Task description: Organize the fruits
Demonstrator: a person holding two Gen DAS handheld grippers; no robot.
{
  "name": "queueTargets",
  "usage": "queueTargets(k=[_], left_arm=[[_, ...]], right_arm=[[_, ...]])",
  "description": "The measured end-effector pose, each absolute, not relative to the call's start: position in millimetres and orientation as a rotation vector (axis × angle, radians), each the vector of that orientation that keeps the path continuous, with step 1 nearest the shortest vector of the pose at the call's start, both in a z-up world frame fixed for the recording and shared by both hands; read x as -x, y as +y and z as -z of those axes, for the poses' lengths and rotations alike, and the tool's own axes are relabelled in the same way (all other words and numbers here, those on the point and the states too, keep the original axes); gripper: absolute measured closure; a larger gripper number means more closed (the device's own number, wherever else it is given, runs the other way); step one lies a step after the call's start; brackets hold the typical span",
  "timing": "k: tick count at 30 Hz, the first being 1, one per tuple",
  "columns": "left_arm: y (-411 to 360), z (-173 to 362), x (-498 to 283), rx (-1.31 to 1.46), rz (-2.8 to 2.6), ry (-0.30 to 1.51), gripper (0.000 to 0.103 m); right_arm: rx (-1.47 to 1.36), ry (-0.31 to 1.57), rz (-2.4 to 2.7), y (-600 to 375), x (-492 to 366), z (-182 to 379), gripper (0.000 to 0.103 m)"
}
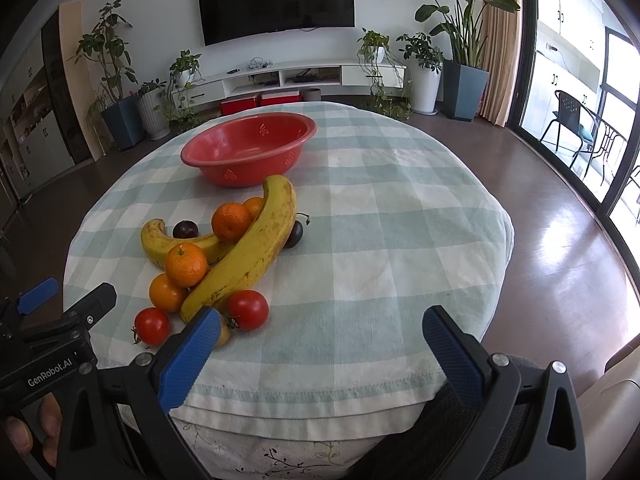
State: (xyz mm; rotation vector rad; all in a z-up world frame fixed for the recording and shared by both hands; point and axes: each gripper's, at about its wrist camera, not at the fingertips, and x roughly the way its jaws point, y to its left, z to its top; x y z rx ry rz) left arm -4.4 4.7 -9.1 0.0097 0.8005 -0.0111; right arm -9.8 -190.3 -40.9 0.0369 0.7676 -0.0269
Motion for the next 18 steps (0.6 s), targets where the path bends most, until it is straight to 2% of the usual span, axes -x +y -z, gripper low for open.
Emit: queueTargets(k=[18], left_arm=[[4.4,16.1,3.2,-0.010,0.011,0.805,0.000]], right_arm=[[-0.035,0.773,0.028,-189.4,9.8,42.9,0.000]])
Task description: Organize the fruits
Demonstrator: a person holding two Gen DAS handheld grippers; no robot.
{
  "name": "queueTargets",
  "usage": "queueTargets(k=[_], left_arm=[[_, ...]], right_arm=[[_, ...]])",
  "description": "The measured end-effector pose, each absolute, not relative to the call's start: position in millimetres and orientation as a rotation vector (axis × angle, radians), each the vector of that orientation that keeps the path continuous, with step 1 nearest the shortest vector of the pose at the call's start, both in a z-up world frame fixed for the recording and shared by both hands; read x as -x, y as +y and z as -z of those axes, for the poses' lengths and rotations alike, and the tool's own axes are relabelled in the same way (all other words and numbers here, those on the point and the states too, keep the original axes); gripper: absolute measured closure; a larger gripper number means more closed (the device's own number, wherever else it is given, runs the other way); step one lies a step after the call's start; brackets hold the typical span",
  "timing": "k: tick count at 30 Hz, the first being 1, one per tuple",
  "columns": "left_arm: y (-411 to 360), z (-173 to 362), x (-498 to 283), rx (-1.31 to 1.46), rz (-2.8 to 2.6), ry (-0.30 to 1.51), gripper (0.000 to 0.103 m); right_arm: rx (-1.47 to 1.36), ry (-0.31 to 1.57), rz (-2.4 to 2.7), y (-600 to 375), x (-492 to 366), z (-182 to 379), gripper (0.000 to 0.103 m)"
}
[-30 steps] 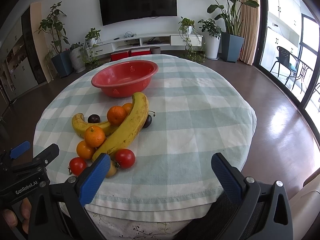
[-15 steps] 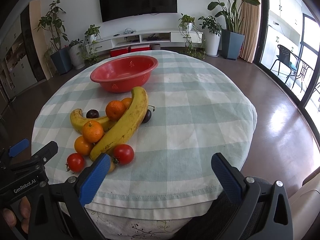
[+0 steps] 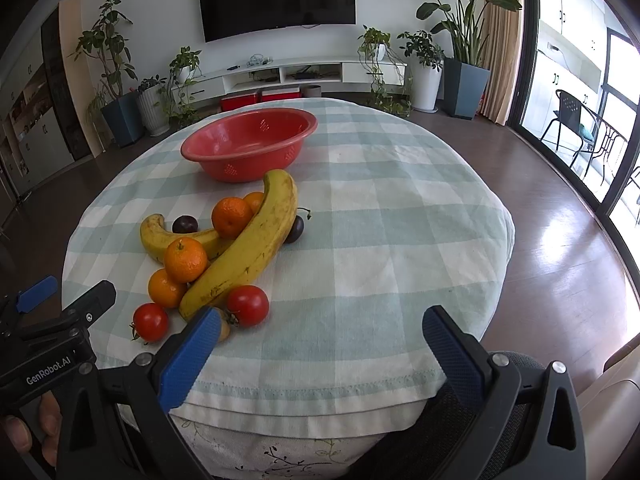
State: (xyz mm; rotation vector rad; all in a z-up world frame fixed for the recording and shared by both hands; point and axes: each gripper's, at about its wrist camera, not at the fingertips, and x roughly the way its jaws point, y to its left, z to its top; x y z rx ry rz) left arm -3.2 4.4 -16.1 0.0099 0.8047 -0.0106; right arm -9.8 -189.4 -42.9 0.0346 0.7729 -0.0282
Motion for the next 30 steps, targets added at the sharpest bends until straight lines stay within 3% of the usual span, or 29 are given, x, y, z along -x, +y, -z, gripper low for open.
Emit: queueTargets(k=[30], left_arm=[[4.6,18.4,3.7,-0.003,0.013,0.809,0.000]], right_arm=[[-0.034,0.776,0.027,-189.0,9.4,43.8,0.000]])
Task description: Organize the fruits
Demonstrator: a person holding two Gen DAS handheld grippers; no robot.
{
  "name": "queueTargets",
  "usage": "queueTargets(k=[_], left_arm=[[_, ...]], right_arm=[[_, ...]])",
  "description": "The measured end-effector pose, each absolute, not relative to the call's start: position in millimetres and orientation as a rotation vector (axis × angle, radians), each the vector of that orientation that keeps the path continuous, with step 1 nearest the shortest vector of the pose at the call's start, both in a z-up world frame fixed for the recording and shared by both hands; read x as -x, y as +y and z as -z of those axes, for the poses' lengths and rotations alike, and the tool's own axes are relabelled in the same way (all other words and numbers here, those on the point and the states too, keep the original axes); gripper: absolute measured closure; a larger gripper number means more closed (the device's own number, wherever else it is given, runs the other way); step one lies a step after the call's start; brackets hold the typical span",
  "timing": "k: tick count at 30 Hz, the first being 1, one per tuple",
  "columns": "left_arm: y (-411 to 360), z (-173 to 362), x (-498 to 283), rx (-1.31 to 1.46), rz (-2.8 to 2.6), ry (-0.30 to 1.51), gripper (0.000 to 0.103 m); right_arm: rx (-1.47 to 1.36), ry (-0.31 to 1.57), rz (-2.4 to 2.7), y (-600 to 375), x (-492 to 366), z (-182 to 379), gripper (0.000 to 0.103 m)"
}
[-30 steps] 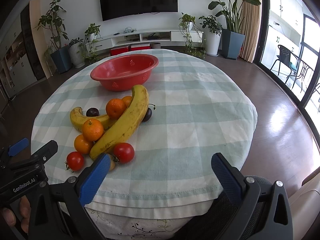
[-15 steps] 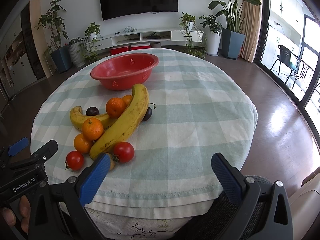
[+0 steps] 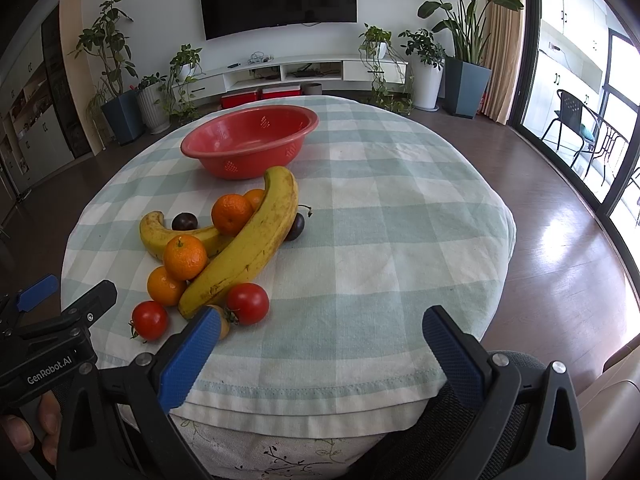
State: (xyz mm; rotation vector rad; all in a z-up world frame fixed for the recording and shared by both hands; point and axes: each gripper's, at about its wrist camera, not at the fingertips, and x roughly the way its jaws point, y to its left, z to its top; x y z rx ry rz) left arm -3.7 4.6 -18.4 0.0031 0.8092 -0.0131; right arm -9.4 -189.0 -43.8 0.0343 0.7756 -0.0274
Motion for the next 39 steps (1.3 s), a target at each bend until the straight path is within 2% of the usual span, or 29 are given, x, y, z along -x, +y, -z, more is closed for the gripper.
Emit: queueTargets(k=[9,15,22,27,31,34,39], left_arm=[[4,22,10,-0.005,0.023,0.754,0.000],[3,27,16,0.030,0.240,0.720,0.000],[2,34,7,-0.020,0.256,0.851,0.000],[0,29,-1,-0.002,0.361,0.873,0.000],[-14,26,-1,-0.118,0.459,0.875,0.001],[-21,32,-1,-0.154,0.501,0.889,0.009],[-22,43,-7,-0.135,0.523,0.937,0.033]], right_arm=[[-0.031,0.774,0.027,-188,10,44,0.000],[-0.044,0.759,0.007,-189,11,48,0.000],[-0.115,0.729,-0.042,-201,13,44,0.000],[-0.147,0.734,-0.071,-207,11,47,0.001],[-0.161,0.744,-0.094,-208,8,50,0.003],[-0.155,0.755,-0.104,-205,5,54,0.005],[-0.151,0.773,-0.121,-205,2,59,0.007]])
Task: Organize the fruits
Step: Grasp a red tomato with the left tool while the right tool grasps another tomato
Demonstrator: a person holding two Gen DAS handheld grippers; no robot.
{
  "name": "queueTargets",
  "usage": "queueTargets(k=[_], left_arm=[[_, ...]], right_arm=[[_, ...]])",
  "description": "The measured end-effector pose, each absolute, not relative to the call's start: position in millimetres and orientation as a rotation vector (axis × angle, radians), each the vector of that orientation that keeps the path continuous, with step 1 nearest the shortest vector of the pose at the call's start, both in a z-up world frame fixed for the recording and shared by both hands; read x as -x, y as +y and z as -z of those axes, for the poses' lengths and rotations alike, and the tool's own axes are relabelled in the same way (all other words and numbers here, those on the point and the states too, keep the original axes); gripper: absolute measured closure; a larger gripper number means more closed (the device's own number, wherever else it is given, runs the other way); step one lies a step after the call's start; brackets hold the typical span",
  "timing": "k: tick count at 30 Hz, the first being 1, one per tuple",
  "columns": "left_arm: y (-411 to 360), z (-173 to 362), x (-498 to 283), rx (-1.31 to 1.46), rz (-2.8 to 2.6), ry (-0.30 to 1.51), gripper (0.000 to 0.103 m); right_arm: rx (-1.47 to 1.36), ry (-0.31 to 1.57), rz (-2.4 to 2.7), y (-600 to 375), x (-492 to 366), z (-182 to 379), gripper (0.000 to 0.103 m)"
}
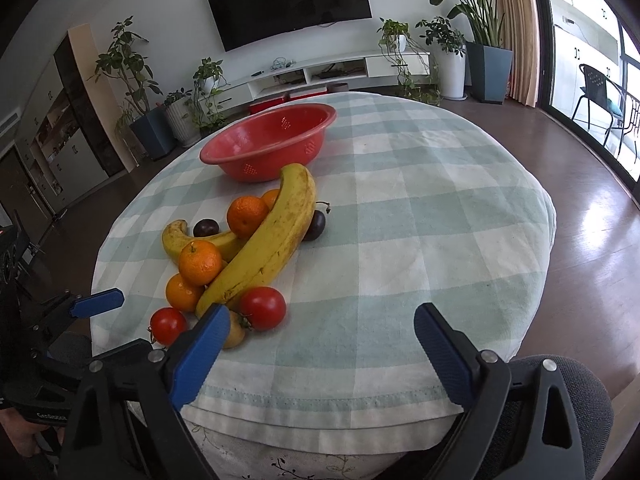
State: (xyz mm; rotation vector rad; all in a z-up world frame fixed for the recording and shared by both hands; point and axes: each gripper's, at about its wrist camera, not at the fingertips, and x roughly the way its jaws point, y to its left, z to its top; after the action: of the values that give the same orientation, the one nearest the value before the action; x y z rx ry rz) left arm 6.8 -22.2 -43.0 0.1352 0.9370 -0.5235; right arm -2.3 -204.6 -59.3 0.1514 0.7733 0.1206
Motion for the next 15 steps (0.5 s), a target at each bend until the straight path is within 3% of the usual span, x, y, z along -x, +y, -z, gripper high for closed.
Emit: queueTargets(k=[3,15], left_arm=[[-28,49,-14,-0.147,0.537,0.964,0.049],[-29,63,-22,-0.144,0.551,1.003,0.069]], right_arm=[[-0.138,0.781,-0.118,-205,1,61,0.009],[-0.108,0.823,-0.134,-200,-5,68,0.012]])
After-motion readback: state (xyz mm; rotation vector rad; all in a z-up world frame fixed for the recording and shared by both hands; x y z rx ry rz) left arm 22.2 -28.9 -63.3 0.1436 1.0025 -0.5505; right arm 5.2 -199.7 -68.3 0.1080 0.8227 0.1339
